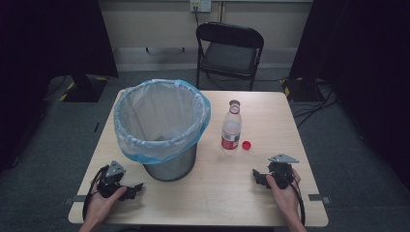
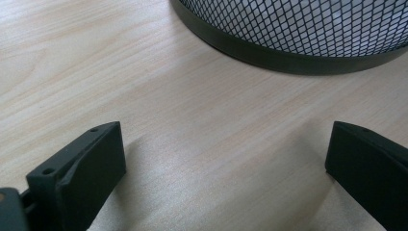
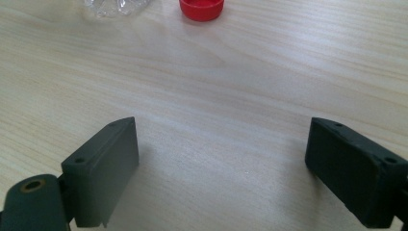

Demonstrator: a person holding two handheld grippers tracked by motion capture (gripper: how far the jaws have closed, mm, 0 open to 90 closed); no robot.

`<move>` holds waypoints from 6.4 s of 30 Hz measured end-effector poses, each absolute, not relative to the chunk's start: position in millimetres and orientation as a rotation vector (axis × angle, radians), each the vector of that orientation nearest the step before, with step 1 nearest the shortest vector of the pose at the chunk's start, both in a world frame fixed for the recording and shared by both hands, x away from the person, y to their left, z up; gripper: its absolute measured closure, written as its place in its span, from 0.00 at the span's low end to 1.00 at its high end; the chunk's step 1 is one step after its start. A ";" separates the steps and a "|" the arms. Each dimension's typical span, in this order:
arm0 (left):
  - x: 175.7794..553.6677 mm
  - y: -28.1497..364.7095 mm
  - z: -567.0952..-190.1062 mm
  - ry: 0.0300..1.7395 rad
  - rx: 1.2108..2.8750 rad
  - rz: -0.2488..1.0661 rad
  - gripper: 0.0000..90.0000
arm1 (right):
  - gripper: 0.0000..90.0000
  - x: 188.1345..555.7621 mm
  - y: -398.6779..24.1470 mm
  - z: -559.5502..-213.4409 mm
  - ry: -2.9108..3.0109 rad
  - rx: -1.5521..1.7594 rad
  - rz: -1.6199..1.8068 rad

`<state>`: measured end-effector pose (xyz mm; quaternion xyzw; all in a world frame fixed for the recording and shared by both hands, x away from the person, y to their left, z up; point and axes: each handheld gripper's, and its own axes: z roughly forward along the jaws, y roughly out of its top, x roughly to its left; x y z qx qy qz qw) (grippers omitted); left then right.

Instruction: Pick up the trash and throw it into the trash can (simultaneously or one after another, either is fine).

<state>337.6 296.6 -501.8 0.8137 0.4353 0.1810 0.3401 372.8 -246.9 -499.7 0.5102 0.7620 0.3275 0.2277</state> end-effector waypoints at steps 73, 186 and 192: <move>338.0 296.5 -502.0 1.131 2.117 0.471 0.00 | 0.16 447.2 -181.2 -436.8 2.293 1.103 1.207; 338.0 296.5 -501.9 1.132 2.118 0.470 0.00 | 0.33 463.3 -163.0 -327.5 1.976 0.987 1.685; 337.9 296.5 -501.9 1.131 2.117 0.470 0.00 | 0.33 464.8 -161.8 -311.4 1.952 0.963 1.705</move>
